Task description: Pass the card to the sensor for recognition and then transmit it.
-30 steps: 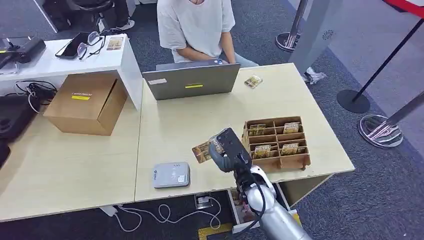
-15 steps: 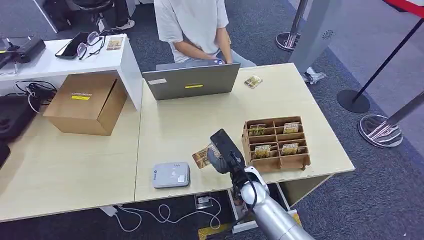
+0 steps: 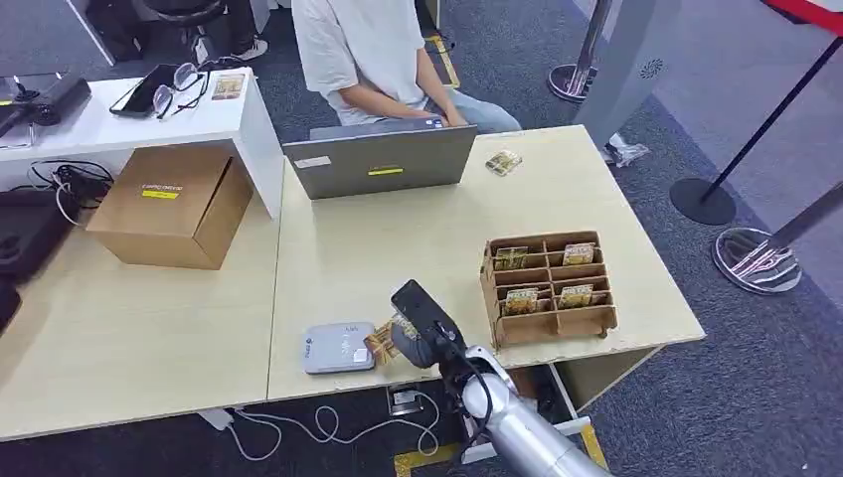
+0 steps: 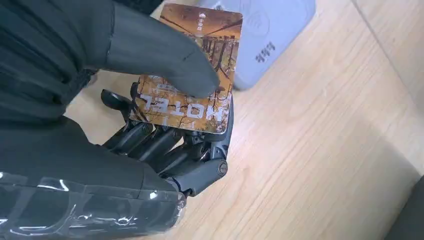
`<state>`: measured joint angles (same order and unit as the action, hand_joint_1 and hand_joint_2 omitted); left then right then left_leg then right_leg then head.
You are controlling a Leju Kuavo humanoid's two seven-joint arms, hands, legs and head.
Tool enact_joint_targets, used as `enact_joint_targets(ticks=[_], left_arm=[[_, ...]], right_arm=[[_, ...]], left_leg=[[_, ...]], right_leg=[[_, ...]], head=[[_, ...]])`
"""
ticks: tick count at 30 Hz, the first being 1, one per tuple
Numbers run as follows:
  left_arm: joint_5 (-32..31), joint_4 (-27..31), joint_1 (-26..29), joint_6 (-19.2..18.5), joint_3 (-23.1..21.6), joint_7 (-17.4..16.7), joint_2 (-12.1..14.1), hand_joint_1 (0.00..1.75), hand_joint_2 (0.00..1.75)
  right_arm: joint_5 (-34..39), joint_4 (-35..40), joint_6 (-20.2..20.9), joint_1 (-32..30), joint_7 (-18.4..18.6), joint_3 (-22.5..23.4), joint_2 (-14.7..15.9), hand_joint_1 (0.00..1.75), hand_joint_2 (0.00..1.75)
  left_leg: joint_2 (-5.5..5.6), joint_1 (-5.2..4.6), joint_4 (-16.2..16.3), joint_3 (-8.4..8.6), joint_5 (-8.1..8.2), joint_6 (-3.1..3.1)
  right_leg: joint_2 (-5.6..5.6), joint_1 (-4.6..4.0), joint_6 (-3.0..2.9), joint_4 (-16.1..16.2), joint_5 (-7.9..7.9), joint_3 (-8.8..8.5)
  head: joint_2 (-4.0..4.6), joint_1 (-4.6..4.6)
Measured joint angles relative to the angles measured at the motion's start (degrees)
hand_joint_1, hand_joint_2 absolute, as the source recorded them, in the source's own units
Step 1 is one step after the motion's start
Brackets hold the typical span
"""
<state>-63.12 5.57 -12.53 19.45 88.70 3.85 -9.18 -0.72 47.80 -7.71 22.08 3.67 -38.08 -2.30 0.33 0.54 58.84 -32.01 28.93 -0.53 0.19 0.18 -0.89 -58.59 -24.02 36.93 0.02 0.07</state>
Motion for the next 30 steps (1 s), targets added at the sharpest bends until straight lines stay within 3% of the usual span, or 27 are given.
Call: enact_joint_targets(ticks=[13,20,30], left_arm=[[0.94,0.00,-0.26,0.22,0.00,-0.02,-0.02,0.00,0.00],[0.92,0.00,-0.43,-0.26,0.00,0.92,-0.13,0.00,0.00],[0.61,0.00,-0.87,0.83,0.00,0.70,-0.55,0.00,0.00]], right_arm=[[1.36,1.92,1.33,0.79,0.15,-5.42,-0.48,1.75,1.75],[2.56,2.84,1.29,1.39,1.97,-8.09,-1.01,1.75,1.75],[5.35,-4.98,1.66,5.70,3.13,-10.01,-4.85,1.75,1.75]], left_leg=[[0.00,-0.01,0.00,0.00,0.00,0.00],[-0.01,0.00,0.00,0.00,0.00,0.00],[-0.04,0.00,0.00,0.04,-0.01,-0.01]], right_leg=[[0.00,0.00,0.00,0.01,0.00,0.00],[0.00,0.00,0.00,0.00,0.00,0.00],[0.02,0.00,-0.01,0.00,0.03,0.00]], head=[[0.00,0.02],[0.00,0.00],[0.00,0.00]])
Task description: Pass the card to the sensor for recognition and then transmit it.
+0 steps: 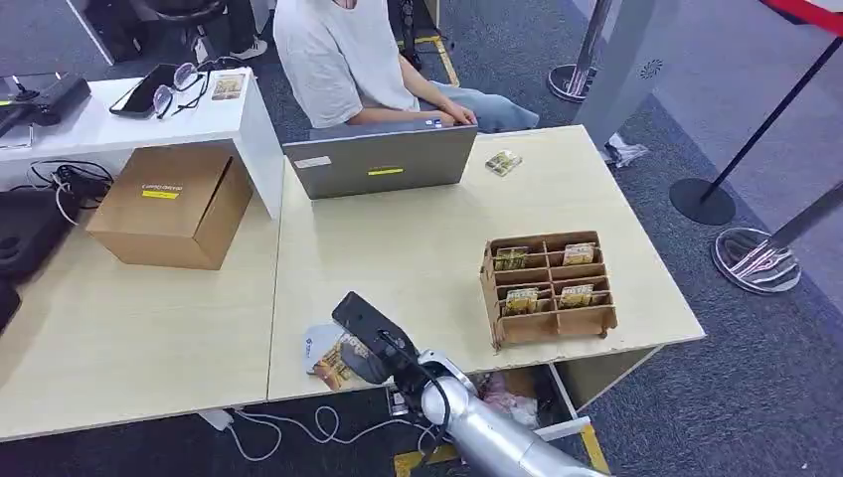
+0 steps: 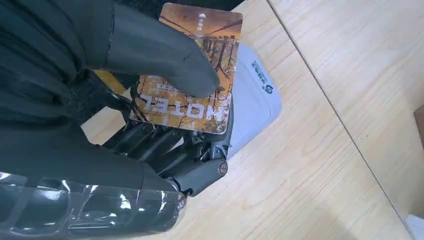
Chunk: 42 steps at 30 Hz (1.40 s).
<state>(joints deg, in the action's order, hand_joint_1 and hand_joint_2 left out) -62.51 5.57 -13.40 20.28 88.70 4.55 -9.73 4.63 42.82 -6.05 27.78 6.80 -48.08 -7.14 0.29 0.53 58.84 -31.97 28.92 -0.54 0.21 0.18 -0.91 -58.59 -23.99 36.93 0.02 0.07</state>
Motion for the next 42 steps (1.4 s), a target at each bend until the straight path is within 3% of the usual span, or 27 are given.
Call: enact_joint_targets(ticks=[20,42], left_arm=[[-1.42,-0.02,-1.02,1.51,0.00,-2.47,-0.68,0.00,0.00],[-0.90,-0.04,-1.86,2.36,0.00,-4.66,-1.05,0.00,0.00]], right_arm=[[-2.99,-13.82,-0.89,8.24,0.83,-1.64,-4.16,1.75,1.75],[-5.90,-18.54,-1.05,8.90,2.82,-2.47,-5.38,1.75,1.75]], left_leg=[[0.01,0.00,0.00,0.00,0.00,0.00],[0.00,0.00,0.00,0.00,0.00,0.00]], right_leg=[[0.00,0.00,0.00,0.00,0.00,0.00],[0.01,0.00,0.00,0.00,0.00,0.00]], head=[[0.00,0.00],[0.00,0.02]])
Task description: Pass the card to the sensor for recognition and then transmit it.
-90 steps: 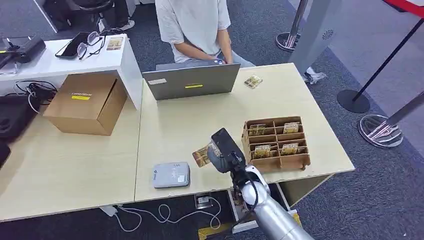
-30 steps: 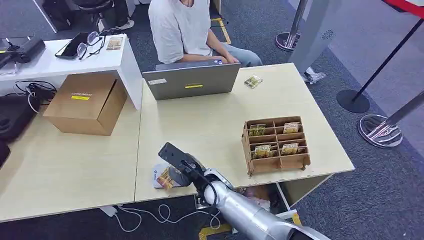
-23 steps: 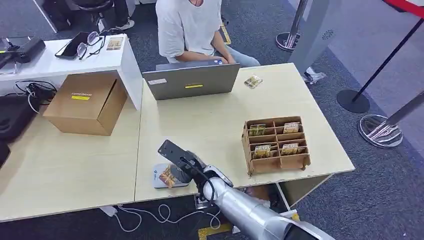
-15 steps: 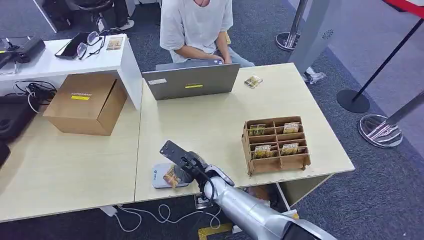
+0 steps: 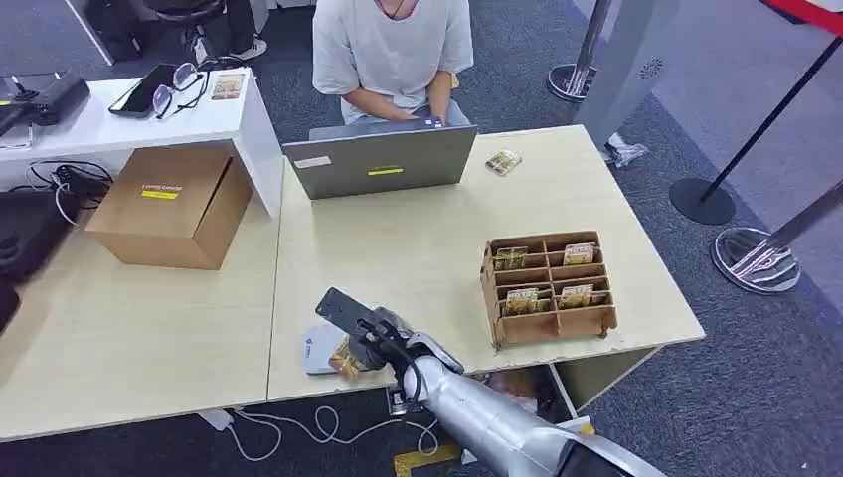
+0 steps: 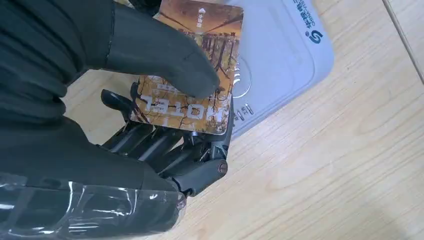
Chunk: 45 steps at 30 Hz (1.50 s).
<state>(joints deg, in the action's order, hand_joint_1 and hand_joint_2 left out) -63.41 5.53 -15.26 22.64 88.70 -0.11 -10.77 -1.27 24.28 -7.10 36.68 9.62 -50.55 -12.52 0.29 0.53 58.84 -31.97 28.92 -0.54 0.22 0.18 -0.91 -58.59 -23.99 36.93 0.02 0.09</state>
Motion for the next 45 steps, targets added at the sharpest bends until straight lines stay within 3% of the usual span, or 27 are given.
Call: enact_joint_targets(ticks=[24,45], left_arm=[[0.63,-0.26,-0.42,-0.04,0.00,-0.31,-0.09,0.00,0.00],[0.94,-0.26,-0.70,-0.46,0.00,-0.31,-0.29,0.00,0.00]], right_arm=[[0.46,-1.40,-0.11,1.70,2.73,-0.18,-1.40,1.75,1.75],[-0.02,-2.56,-2.56,1.90,4.76,0.20,-1.53,1.75,1.75]], left_leg=[[0.00,0.00,0.00,0.01,-0.01,-0.02],[0.00,0.00,0.00,0.01,-0.02,-0.02]], right_leg=[[0.00,0.00,0.00,0.00,0.00,0.00],[0.00,0.00,0.00,0.00,0.00,0.00]], head=[[0.00,0.00],[0.00,-0.02]])
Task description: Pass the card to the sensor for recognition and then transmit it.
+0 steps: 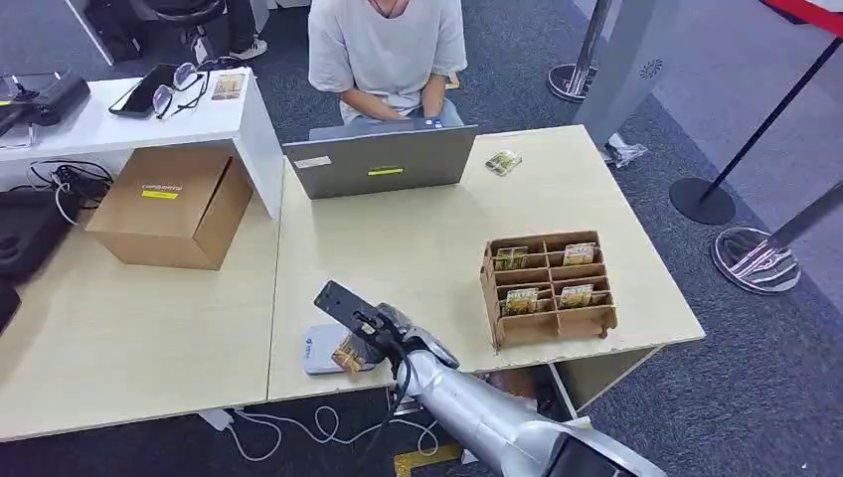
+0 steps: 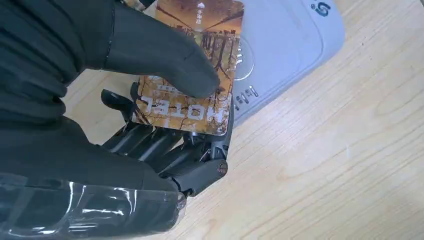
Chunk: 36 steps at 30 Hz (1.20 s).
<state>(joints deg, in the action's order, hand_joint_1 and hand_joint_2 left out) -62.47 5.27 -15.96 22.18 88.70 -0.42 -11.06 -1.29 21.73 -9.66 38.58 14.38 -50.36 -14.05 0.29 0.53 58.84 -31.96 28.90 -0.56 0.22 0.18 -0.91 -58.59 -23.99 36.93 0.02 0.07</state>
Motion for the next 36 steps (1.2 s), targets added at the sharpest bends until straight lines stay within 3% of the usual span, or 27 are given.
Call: enact_joint_targets(ticks=[11,20,36], left_arm=[[0.61,0.02,-1.23,0.55,0.00,-0.79,-0.35,0.00,0.00],[0.77,0.00,-0.54,-1.62,0.00,1.57,-0.15,0.00,0.00],[1.31,0.00,0.11,-2.16,0.00,2.19,0.35,0.00,0.00]], right_arm=[[-0.06,-1.49,-2.93,0.04,1.92,2.58,0.20,1.75,1.75],[-3.19,-1.92,-3.91,-0.04,4.72,2.78,0.26,1.75,1.75],[-4.48,-2.08,-3.69,-0.26,3.19,4.31,0.42,1.75,1.75]], left_leg=[[-0.01,0.00,0.00,0.02,0.00,0.00],[-0.02,0.00,0.00,0.02,0.00,0.00],[-0.02,0.00,0.00,0.02,0.00,0.00]], right_leg=[[0.05,0.00,0.00,0.00,0.01,0.00],[0.04,0.00,-0.01,0.00,0.00,0.00],[0.04,0.00,-0.01,0.00,0.01,0.00]], head=[[0.00,0.02],[0.00,0.02],[0.00,0.00]])
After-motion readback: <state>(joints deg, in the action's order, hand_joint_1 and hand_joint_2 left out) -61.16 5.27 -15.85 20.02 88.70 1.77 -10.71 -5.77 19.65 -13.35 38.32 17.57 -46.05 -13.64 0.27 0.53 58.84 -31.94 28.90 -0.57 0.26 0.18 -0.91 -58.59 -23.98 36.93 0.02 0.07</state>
